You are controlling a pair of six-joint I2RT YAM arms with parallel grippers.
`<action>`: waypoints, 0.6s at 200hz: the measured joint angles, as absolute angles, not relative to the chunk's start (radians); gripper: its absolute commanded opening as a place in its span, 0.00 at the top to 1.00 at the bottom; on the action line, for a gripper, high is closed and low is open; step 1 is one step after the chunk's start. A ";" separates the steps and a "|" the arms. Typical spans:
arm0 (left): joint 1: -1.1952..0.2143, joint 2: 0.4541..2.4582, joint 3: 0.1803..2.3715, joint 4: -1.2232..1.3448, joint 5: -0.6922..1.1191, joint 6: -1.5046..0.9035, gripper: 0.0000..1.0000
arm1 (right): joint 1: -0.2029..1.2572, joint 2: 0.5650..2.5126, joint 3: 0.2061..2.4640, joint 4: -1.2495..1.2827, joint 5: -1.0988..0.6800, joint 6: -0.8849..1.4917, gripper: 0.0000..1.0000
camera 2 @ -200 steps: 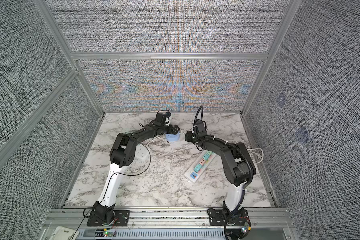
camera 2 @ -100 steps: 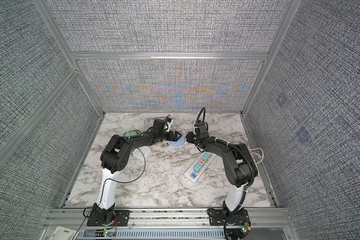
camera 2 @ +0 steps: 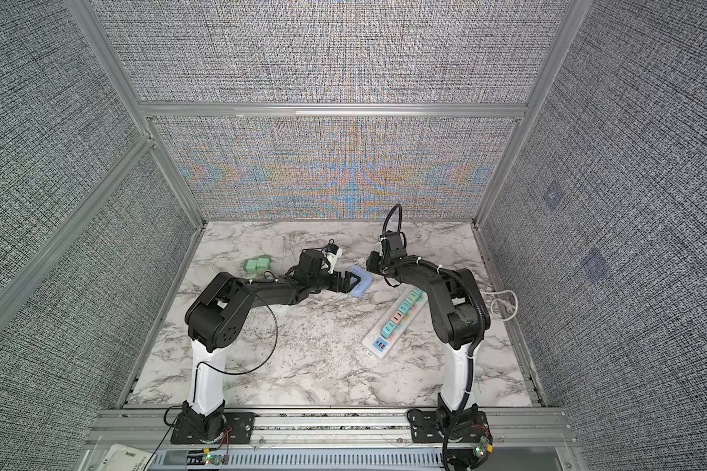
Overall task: Insert plugs into power strip
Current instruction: Move the socket at the center of the table.
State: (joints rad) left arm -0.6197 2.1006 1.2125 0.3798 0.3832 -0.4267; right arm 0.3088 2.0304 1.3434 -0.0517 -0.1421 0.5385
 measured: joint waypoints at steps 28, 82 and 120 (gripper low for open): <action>-0.619 2.079 1.179 0.417 0.366 -0.430 0.01 | 0.320 2.106 1.448 -0.128 -0.143 0.520 0.58; -0.619 2.063 1.141 0.477 0.373 -0.445 0.01 | 0.367 2.179 1.525 -0.198 -0.150 0.496 0.58; -0.619 2.038 1.056 0.571 0.387 -0.445 0.01 | 0.404 2.162 1.489 -0.175 -0.152 0.494 0.58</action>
